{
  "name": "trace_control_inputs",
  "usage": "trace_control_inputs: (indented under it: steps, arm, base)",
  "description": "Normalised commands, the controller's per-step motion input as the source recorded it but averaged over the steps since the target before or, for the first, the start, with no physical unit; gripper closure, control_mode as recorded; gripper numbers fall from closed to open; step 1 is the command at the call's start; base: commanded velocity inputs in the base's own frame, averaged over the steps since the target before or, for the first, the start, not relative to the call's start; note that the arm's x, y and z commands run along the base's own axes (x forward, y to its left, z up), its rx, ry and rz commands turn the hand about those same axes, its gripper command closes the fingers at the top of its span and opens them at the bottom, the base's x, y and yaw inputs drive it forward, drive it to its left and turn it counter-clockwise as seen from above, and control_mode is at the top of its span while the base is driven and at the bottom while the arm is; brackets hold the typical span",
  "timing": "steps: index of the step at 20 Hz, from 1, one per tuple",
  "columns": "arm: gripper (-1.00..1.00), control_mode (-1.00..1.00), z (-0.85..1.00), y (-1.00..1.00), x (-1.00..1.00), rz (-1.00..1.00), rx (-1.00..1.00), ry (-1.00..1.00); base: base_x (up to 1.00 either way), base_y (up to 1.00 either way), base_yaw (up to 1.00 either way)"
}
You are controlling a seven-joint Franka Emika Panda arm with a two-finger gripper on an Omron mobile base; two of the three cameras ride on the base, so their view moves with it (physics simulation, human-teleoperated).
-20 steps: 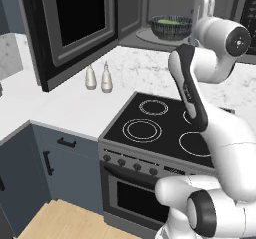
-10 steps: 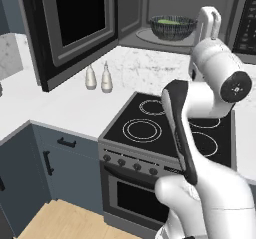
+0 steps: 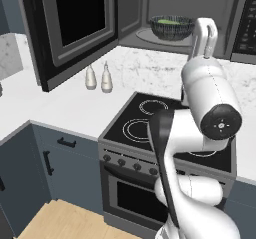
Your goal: Pick the corn from the sink and place it in the bowl. Then pick the bowl and place it in the microwave. Then close the microwave door and press the start button.
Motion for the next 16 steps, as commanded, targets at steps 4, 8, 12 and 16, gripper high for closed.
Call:
trace_control_inputs:
  steps: [4, 8, 12, 16]
  arm:
    - [-1.00, -1.00, -0.01, 0.54, -0.31, -0.07, 0.02, 0.01]
    - [-1.00, -1.00, -0.08, 0.64, -0.02, -0.04, 0.00, 0.07]
    - [-1.00, -1.00, -0.13, 0.61, -0.05, -0.04, 0.00, 0.01]
    - [-1.00, -1.00, -0.14, 0.61, -0.08, -0.03, 0.00, 0.00]
  base:
    - [0.00, 0.00, 0.00]
    - [0.00, 0.00, 0.00]
    - [0.00, 0.00, 0.00]
    - [0.00, 0.00, 0.00]
